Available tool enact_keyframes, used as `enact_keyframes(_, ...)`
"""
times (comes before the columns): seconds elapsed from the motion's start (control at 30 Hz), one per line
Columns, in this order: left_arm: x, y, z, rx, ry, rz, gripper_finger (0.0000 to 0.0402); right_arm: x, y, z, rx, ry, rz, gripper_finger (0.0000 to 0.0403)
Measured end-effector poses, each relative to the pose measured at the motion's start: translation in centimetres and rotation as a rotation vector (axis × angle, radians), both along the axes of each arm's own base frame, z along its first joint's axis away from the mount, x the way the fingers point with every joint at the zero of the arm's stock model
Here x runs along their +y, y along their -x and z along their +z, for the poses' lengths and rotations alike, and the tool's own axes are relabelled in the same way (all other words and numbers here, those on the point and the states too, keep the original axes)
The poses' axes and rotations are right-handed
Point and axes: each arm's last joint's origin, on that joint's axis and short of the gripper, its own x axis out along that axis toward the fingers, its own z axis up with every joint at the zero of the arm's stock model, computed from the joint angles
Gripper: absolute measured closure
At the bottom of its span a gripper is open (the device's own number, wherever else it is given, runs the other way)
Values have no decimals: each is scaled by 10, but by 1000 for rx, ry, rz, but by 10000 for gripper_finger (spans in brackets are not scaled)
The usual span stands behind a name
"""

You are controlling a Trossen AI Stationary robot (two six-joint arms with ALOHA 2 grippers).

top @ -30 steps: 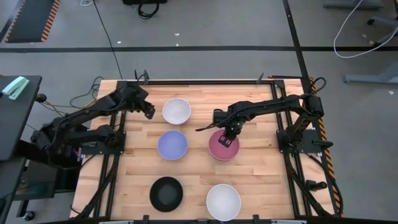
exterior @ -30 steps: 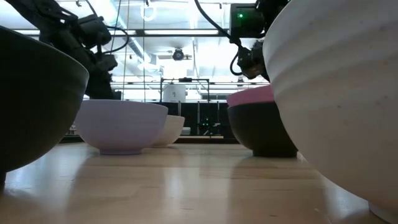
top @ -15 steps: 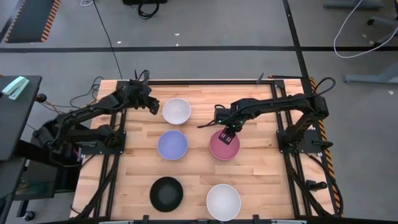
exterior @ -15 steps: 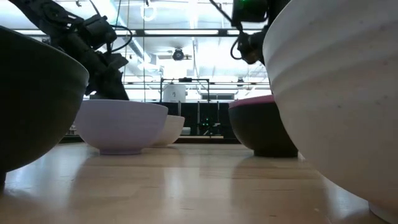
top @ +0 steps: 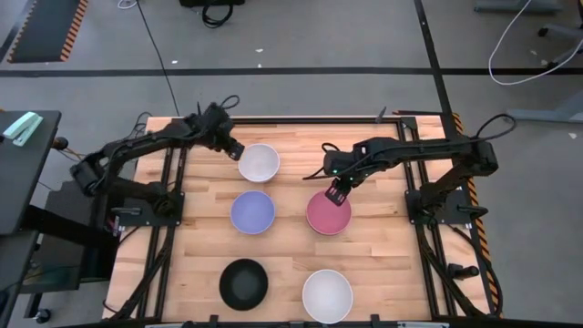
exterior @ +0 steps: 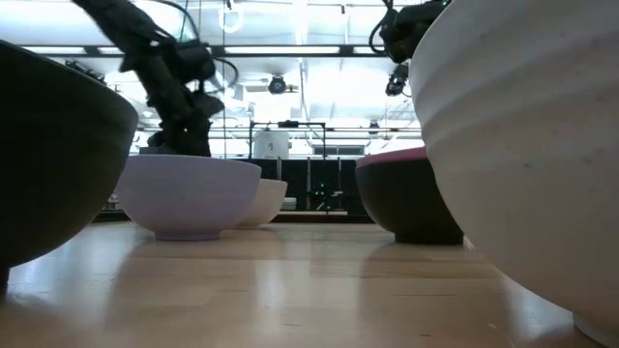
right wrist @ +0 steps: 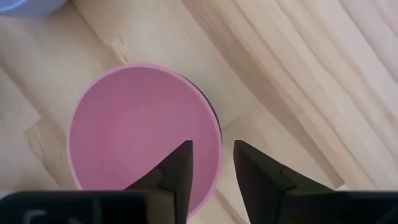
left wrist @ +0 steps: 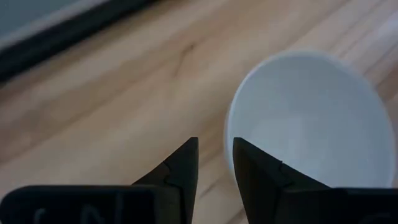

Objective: Nest bowls inside each other
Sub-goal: Stack the top white bowl on top of the purple bowl

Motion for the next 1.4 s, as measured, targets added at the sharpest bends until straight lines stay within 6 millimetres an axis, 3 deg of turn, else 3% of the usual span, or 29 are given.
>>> enact_keyframes(0.3,18,-43,2,114,141,-80,294,15,8,10,-25,63,44,291)
enact_keyframes(0.53,28,-63,-19,247,229,-69,294,23,10,9,-8,95,73,291)
enact_keyframes(0.7,37,-63,-26,291,229,-38,294,28,11,9,-8,100,87,292)
enact_keyframes(1.03,36,-63,3,346,177,-10,294,29,11,9,-9,107,74,292)
enact_keyframes(1.4,47,-53,3,379,174,51,294,29,11,9,-9,108,72,292)
